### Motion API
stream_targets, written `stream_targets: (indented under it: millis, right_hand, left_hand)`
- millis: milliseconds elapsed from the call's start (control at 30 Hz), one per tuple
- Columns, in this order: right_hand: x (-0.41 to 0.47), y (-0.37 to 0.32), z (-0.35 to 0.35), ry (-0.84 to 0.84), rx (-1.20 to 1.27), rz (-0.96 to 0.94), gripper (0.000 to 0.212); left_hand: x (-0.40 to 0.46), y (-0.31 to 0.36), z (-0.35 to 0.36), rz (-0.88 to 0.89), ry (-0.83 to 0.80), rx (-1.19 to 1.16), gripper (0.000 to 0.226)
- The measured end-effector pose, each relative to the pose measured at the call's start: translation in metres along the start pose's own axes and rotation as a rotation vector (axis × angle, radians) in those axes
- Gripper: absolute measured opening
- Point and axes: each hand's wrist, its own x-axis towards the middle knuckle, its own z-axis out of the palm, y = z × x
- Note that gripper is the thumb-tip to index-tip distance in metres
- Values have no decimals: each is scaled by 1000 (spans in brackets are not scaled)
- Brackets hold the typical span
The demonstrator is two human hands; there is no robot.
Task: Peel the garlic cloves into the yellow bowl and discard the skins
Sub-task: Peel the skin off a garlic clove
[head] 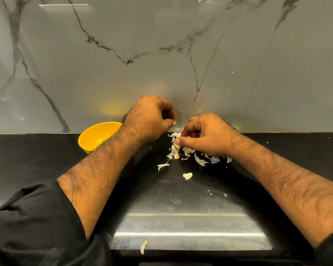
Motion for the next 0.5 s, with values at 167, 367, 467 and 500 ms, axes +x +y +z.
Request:
stream_targets:
  millis: [167,367,467,500]
  right_hand:
    - [0,-4,5,-77,-44,-40,29]
    - [-4,-6,-4,-37,83,-57,14]
    - [-7,7,-29,-3,313,46,15]
    - [-8,14,-36,2,350,79,15]
  left_hand:
    - [-5,-2,1,-4,8,-71,23]
    - [-6,-2,3,3,12,-79,22]
    - [-6,0,3,-14,26,-59,22]
    - [-6,3,4,-13,29,-42,22]
